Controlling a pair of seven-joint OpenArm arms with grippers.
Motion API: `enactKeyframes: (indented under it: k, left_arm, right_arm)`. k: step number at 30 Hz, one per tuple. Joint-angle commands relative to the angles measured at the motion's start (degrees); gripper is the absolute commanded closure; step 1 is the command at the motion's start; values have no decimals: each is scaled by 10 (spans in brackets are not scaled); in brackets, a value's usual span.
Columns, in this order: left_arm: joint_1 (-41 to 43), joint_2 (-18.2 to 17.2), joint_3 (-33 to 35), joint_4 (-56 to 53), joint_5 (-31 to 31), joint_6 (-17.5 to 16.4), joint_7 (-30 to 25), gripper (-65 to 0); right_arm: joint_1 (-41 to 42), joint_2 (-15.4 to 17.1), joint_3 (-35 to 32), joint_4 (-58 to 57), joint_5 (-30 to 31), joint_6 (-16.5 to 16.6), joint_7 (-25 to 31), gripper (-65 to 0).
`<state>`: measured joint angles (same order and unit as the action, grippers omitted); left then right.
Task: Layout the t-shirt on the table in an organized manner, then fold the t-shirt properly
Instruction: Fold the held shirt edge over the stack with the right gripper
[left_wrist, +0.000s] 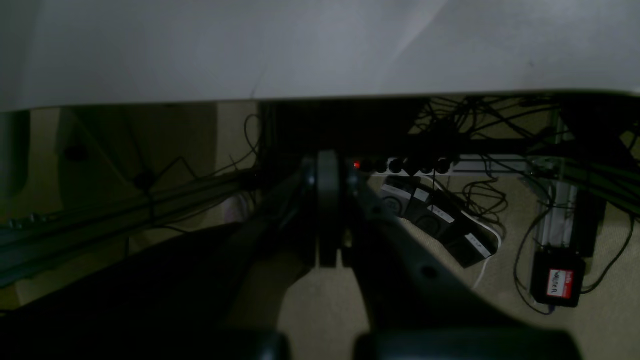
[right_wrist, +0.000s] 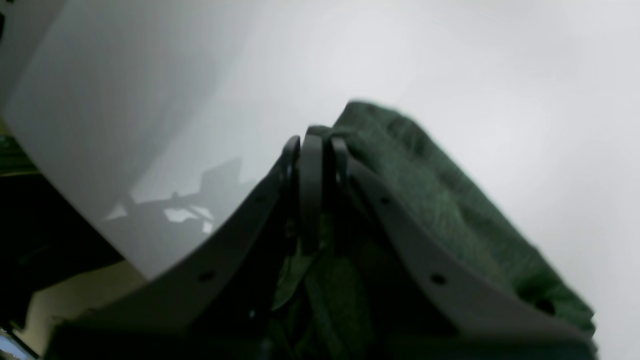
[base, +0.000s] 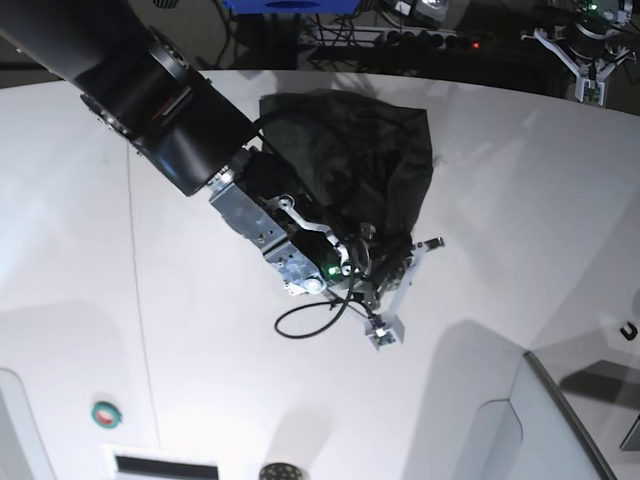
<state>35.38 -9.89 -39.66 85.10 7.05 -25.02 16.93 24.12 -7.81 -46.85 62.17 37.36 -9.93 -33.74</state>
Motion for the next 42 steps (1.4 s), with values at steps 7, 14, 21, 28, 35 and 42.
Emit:
enactKeyframes:
  k: [7,14,21,28,35,42]
  left_arm:
    - [5,-8,-2,6,-2,5,-5,0]
    - [5,-7,-1,7,-2,5,-5,0]
    - [5,-7,-1,7,-2,5,-5,0]
    - [5,-7,-1,7,-2,5,-5,0]
    - [1,-8,-6,6,-2,5,-7,0]
    - [-11,-10,-26,7,-1,5,-5,0]
  right_arm:
    - [16,-11,-2,10,5,4,15,-30]
    - [16,-11,-2,10,5,57,49,-30]
    - [16,-12,-2,12,5,60,81,-29]
    - [21,-11,-20,25,5,56,82,-119]
    - [-19,36,-22,209,2,58,-149,-294]
    - [-80,56,-53,216,0,60,-203,-297]
